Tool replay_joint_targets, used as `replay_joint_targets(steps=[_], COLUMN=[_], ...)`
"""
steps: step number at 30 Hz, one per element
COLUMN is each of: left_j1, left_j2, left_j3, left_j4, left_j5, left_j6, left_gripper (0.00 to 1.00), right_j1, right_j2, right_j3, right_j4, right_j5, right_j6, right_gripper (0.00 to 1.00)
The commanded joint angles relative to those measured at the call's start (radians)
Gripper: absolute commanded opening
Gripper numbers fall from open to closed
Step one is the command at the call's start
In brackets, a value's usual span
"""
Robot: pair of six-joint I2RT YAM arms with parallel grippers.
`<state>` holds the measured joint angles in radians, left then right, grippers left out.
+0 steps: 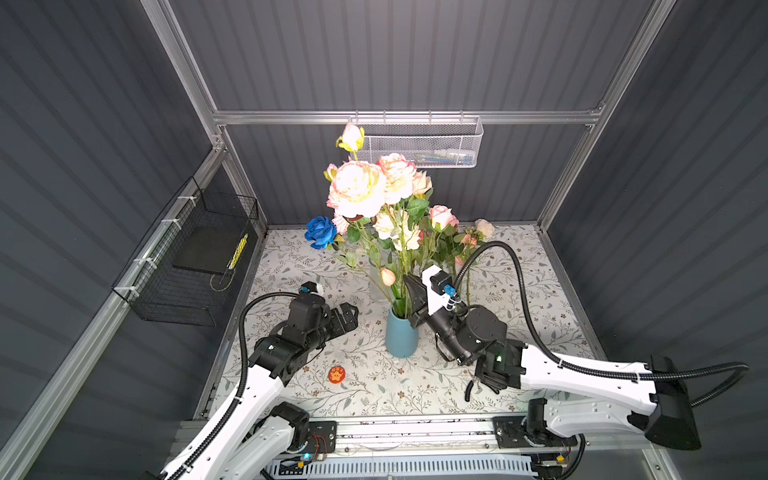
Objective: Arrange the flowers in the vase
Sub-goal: 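Lower the peach-pink rose into the teal vase and open the right gripper, then draw the right gripper back while the left gripper reaches to the glass vase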
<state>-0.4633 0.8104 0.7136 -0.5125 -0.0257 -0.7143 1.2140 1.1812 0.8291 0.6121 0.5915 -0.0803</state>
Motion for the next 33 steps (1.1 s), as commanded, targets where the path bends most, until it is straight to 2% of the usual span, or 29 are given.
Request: replay_joint_targets(steps=[1, 10, 16, 22, 31, 33], left_j1=[-0.003, -0.003, -0.003, -0.003, -0.003, -0.003], left_j2=[-0.012, -0.008, -0.001, 0.010, 0.052, 0.078], left_j3=[0.036, 0.041, 0.041, 0.043, 0.031, 0.028], left_j4=[-0.015, 0.013, 0.026, 0.033, 0.066, 0.098], left_j5=[0.013, 0.055, 0.070, 0.070, 0.044, 0.046], left_j6=[0.013, 0.011, 0.012, 0.007, -0.010, -0.009], left_gripper=[1.00, 1.00, 1.00, 1.00, 1.00, 0.96], right_j1=[0.022, 0.047, 0.056, 0.066, 0.073, 0.073], right_j2=[-0.029, -0.055, -0.117, -0.168, -0.289, -0.305], right_j3=[-0.047, -0.124, -0.166, -0.211, -0.285, -0.297], right_j4=[0.006, -0.095, -0.110, -0.149, -0.264, -0.290], right_j5=[0.078, 0.110, 0.080, 0.079, 0.071, 0.069], right_j6=[0.084, 0.200, 0.225, 0.255, 0.349, 0.372], right_gripper=[0.09, 0.23, 0.48, 0.64, 0.75, 0.76])
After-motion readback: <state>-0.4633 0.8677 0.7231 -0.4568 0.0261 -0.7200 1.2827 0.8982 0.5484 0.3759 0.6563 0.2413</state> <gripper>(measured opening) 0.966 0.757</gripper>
